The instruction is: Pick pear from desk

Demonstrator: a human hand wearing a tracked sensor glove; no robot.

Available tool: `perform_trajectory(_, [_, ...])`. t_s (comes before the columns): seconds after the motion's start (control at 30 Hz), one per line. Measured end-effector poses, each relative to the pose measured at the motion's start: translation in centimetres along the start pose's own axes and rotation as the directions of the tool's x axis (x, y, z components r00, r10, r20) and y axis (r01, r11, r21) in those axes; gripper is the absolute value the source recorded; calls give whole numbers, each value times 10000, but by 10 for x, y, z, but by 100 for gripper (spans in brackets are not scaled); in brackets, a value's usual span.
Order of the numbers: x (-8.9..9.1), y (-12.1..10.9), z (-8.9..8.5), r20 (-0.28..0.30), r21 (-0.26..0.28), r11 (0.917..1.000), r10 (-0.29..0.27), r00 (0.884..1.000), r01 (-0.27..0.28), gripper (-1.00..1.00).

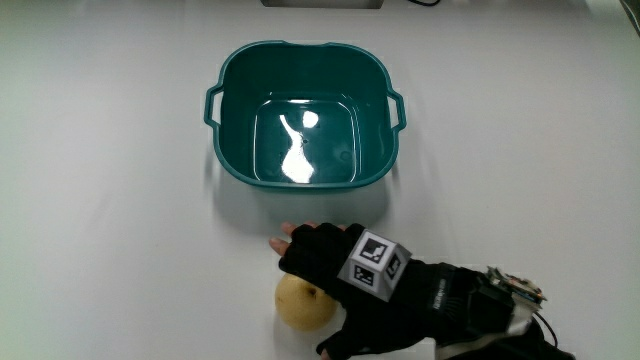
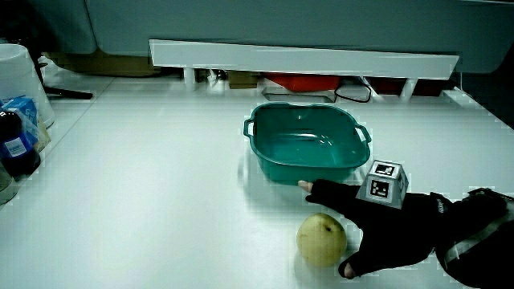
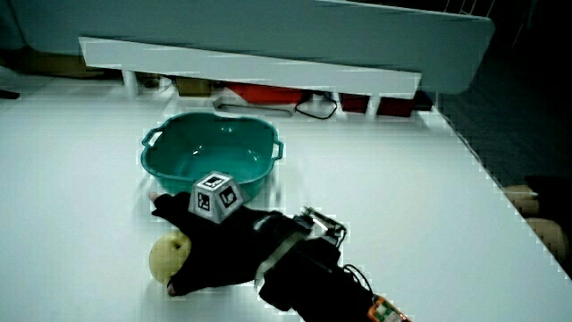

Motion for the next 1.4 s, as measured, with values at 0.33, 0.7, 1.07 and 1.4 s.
perform_trajectory(0.33, [-12, 18, 0, 877, 421, 9984, -404, 9953, 368, 0])
perform_trajectory(0.7, [-18, 29, -3, 1349, 443, 9981, -492, 9896, 436, 10])
perform_trajectory(1.07, [-13, 30, -8, 741, 661, 9977, -188, 9971, 139, 62])
perform_trajectory(1.4, [-13, 29, -7, 614, 788, 9968, -171, 9980, 122, 100])
